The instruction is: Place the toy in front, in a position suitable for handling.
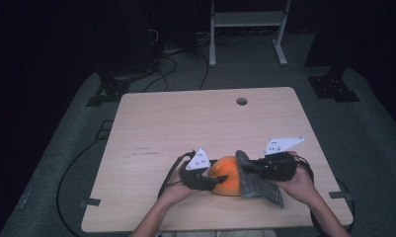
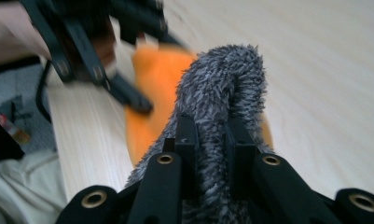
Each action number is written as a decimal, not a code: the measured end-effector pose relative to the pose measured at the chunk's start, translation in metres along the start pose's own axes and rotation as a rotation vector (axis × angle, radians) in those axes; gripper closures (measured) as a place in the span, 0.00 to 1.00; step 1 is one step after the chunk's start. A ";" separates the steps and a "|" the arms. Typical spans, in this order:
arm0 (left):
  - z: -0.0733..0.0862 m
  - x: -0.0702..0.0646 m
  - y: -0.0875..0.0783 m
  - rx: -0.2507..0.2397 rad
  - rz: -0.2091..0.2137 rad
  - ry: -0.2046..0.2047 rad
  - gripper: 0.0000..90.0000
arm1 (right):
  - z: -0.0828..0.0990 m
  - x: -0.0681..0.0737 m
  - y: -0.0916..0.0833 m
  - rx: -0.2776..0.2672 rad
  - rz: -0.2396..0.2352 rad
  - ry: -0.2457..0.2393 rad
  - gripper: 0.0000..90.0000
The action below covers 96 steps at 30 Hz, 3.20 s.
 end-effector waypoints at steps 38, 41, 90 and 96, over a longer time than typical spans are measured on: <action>0.020 -0.005 -0.014 -0.056 0.054 0.012 0.43 | 0.030 -0.001 0.003 0.074 -0.041 0.054 0.87; 0.018 -0.005 -0.013 -0.063 0.048 0.007 0.43 | 0.046 -0.006 -0.007 0.152 0.001 0.061 0.87; 0.015 -0.014 -0.008 -0.073 0.020 0.063 0.43 | -0.013 0.023 -0.012 0.150 -0.107 -0.068 0.87; 0.017 -0.016 -0.010 -0.050 0.001 0.095 0.41 | -0.051 0.047 0.035 0.258 -0.148 -0.209 0.87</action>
Point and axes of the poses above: each handheld gripper's, and its own axes: y roughly forward along the jaws, z roughly out of its underside, x roughly to its left, the point moved 6 cm from there along y, roughly forward along the jaws, and after that the axes turned 6 degrees about -y, right-handed, at the moved point
